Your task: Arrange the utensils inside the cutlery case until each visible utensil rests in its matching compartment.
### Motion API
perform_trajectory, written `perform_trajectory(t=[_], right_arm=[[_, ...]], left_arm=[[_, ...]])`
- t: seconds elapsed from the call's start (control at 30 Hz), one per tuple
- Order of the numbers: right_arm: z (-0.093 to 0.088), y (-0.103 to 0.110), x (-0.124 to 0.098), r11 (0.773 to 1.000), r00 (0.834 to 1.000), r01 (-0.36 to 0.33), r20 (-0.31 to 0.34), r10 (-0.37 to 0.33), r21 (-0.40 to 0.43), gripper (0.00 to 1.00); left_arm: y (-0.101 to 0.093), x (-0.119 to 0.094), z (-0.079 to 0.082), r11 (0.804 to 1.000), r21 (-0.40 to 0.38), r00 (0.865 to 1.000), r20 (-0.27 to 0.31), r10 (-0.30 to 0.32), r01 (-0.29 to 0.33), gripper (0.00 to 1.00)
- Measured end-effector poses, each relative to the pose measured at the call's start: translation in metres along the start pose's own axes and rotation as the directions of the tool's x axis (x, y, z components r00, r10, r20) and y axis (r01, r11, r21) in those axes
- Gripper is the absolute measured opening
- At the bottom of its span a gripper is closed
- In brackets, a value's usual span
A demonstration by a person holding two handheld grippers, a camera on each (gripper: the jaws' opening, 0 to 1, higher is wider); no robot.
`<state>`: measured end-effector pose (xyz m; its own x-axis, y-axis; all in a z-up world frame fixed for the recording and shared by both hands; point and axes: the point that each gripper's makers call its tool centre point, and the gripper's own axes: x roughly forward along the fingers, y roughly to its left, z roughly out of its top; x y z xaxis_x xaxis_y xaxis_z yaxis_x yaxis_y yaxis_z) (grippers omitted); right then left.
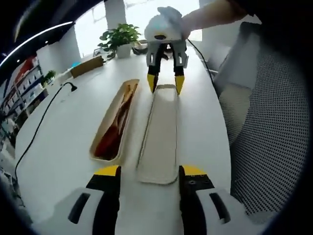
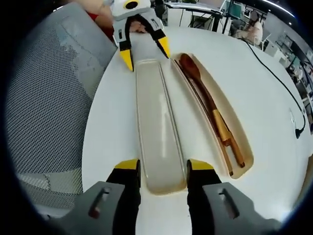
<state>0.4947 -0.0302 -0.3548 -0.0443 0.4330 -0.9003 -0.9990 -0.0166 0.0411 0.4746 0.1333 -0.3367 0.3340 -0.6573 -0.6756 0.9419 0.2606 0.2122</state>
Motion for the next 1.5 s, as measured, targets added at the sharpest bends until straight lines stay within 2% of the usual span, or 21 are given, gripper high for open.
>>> perform_trajectory(t=[0.07,0.2,0.33,0.4,0.47,0.5,0.53,0.67,0.8,0.87,0.9,1.0,1.13,1.17,1.2,1.23,1.27,1.33,1.37,1.43,1.5], right_arm=[[0.000,0.001,-0.001,0.999,1.000,-0.027,0.004,0.027,0.018,0.35],[0.000,0.002,-0.002,0.994,0.997,-0.083,0.013,0.083,0.069,0.35],[0.004,0.008,-0.006,0.966,0.985,-0.170,0.050,0.163,0.195,0.35],[0.004,0.008,-0.007,0.956,0.980,-0.198,0.063,0.189,0.217,0.35],[0.004,0.011,-0.008,0.945,0.974,-0.226,0.070,0.216,0.238,0.35],[0.005,0.010,-0.009,0.942,0.972,-0.232,0.080,0.219,0.241,0.35],[0.005,0.012,-0.009,0.936,0.968,-0.248,0.085,0.234,0.251,0.35],[0.007,0.015,-0.012,0.911,0.953,-0.303,0.119,0.280,0.278,0.35],[0.008,0.021,-0.018,0.873,0.933,-0.359,0.154,0.326,0.331,0.35],[0.012,0.027,-0.021,0.840,0.909,-0.415,0.202,0.365,0.351,0.35],[0.012,0.025,-0.023,0.834,0.902,-0.430,0.209,0.378,0.347,0.35],[0.010,0.024,-0.025,0.833,0.902,-0.431,0.203,0.381,0.348,0.35],[0.009,0.026,-0.028,0.826,0.899,-0.436,0.214,0.382,0.358,0.37],[0.011,0.023,-0.029,0.843,0.903,-0.422,0.242,0.356,0.334,0.38],[0.030,0.015,-0.029,0.854,0.891,-0.405,0.350,0.289,0.327,0.42],[0.032,0.017,-0.034,0.823,0.891,-0.413,0.360,0.277,0.390,0.44],[0.038,0.018,-0.036,0.838,0.892,-0.397,0.375,0.254,0.376,0.45],[0.044,0.022,-0.038,0.888,0.904,-0.349,0.358,0.234,0.300,0.44],[0.047,0.020,-0.037,0.928,0.921,-0.278,0.343,0.184,0.248,0.41],[0.043,0.028,-0.034,0.954,0.947,-0.230,0.271,0.173,0.195,0.36],[0.035,0.025,-0.028,0.985,0.976,-0.131,0.187,0.109,0.110,0.28]], left_arm=[[-0.004,-0.002,0.003,0.998,0.057,1.000,0.000,-0.006,0.006,0.50],[-0.002,-0.003,0.008,0.984,0.170,0.999,0.009,0.042,-0.043,0.58],[-0.007,-0.001,0.007,0.965,0.262,1.000,-0.004,0.025,-0.023,0.55],[-0.008,0.000,0.004,0.950,0.311,1.000,-0.020,0.017,-0.010,0.49],[-0.009,0.003,0.001,0.953,0.302,0.999,-0.043,0.000,0.013,0.46],[-0.010,0.003,0.001,0.966,0.257,0.999,-0.032,-0.029,0.036,0.44],[-0.008,0.002,-0.003,0.970,0.242,0.998,-0.055,-0.027,0.039,0.42],[-0.004,0.005,-0.001,0.961,0.274,0.998,-0.046,-0.030,0.042,0.37],[-0.008,0.005,0.001,0.942,0.328,0.997,-0.050,-0.060,0.073,0.24],[-0.011,0.007,-0.005,0.920,0.374,0.992,-0.094,-0.084,0.114,0.21],[-0.011,0.008,-0.007,0.911,0.394,0.990,-0.109,-0.085,0.122,0.18],[-0.011,0.011,-0.008,0.928,0.348,0.988,-0.119,-0.096,0.132,0.16],[-0.009,0.010,-0.008,0.932,0.332,0.984,-0.143,-0.103,0.146,0.14],[-0.009,0.010,-0.007,0.933,0.329,0.984,-0.145,-0.103,0.146,0.13],[-0.008,0.009,-0.005,0.935,0.323,0.985,-0.139,-0.105,0.145,0.11],[-0.006,0.008,-0.004,0.939,0.313,0.985,-0.137,-0.105,0.144,0.09],[-0.005,0.008,-0.003,0.942,0.303,0.984,-0.141,-0.108,0.147,0.06],[-0.006,0.006,-0.005,0.939,0.306,0.980,-0.163,-0.111,0.157,0.06],[-0.007,0.006,-0.004,0.938,0.309,0.980,-0.165,-0.112,0.159,0.06],[-0.007,0.006,-0.004,0.945,0.283,0.979,-0.168,-0.119,0.164,0.06],[-0.007,0.006,-0.004,0.948,0.269,0.978,-0.170,-0.124,0.167,0.06]])
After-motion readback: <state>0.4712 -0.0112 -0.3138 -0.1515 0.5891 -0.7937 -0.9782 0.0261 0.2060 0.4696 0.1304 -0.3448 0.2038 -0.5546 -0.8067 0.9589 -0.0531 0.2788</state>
